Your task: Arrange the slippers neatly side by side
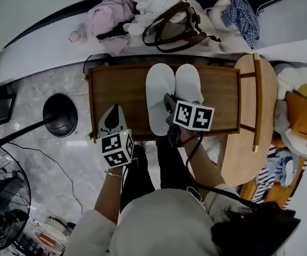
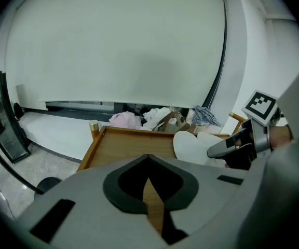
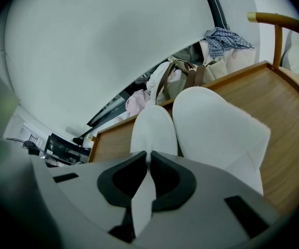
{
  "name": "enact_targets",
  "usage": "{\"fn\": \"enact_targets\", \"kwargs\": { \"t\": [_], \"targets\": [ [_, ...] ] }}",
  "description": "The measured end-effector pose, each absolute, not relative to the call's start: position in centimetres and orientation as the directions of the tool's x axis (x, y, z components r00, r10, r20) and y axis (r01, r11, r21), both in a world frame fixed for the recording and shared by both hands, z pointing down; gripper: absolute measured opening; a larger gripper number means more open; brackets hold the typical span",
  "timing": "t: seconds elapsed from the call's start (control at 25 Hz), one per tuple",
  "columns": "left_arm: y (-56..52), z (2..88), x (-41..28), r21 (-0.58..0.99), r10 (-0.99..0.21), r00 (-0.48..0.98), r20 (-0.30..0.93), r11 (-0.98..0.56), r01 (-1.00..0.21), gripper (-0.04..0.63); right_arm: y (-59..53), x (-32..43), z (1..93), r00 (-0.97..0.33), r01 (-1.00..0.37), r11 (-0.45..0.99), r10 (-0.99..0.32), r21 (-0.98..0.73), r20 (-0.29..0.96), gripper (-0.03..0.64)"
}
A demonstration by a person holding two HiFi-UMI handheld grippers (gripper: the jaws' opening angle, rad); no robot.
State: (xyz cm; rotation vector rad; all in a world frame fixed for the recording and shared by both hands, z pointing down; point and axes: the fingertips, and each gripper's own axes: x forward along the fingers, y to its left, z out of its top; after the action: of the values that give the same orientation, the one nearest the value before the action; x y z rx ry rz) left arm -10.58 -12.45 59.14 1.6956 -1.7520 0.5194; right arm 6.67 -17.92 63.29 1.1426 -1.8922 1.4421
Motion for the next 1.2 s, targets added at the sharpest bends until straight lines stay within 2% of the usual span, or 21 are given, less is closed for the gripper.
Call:
{"fn": "enact_targets", "kwargs": {
  "t": [0.92, 1.04, 1.2],
  "targets": [
    [-12.6, 59.1, -10.9, 0.153, -0.736, 0.023, 0.676, 0.11, -0.982, 0.008, -18.1, 6.9, 63.5, -0.501, -0.862, 0.107, -0.328, -0.496, 0.801, 0.052],
    [-12.6, 58.7, -11.1, 0.154, -0.741, 0.021, 0.671, 0.112, -0.982, 0.008, -18.2, 6.8, 63.3, -0.495, -0.866, 0.111, -0.334, -0.488, 0.802, 0.137],
    [-12.5, 58.2, -11.4, 0.157, -0.748, 0.019, 0.663, 0.114, -0.981, 0.008, -18.2, 6.7, 62.7, -0.478, -0.877, 0.131, -0.344, -0.462, 0.808, 0.138]
  ]
}}
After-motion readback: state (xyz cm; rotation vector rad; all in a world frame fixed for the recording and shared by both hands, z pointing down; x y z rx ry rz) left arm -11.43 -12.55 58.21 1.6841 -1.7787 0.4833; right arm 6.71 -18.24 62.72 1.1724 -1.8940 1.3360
